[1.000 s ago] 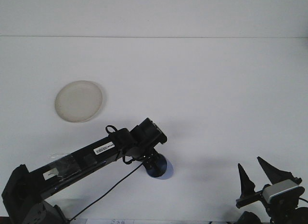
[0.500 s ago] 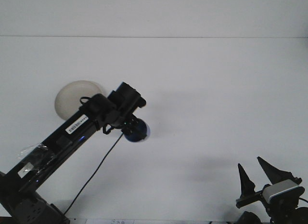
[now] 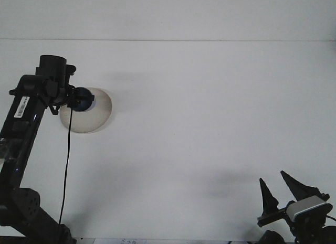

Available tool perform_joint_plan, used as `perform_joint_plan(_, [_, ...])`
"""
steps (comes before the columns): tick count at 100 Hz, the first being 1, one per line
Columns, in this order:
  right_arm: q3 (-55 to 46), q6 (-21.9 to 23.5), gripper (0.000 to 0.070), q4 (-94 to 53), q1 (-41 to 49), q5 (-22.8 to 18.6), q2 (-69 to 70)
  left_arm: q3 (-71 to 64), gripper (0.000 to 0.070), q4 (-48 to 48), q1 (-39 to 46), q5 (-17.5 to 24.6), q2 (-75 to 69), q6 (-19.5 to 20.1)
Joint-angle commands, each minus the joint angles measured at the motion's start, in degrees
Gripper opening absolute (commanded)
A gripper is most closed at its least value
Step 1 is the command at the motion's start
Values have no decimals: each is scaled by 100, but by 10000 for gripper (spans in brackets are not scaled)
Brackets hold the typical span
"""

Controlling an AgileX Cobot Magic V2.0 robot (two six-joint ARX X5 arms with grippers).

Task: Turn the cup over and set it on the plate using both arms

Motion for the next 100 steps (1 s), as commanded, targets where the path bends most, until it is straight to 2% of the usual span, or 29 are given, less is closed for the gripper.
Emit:
perform_joint_plan(1, [9, 37, 420, 50, 46, 4, 7, 131, 5, 20, 87, 9, 225, -90])
perform_joint_plan(46, [9, 37, 419, 50, 46, 2, 7, 131, 5, 417, 393, 9, 1174, -116])
perform_joint_plan(100, [9, 37, 419, 50, 46, 9, 7, 129, 5, 485, 400, 9, 1346, -264])
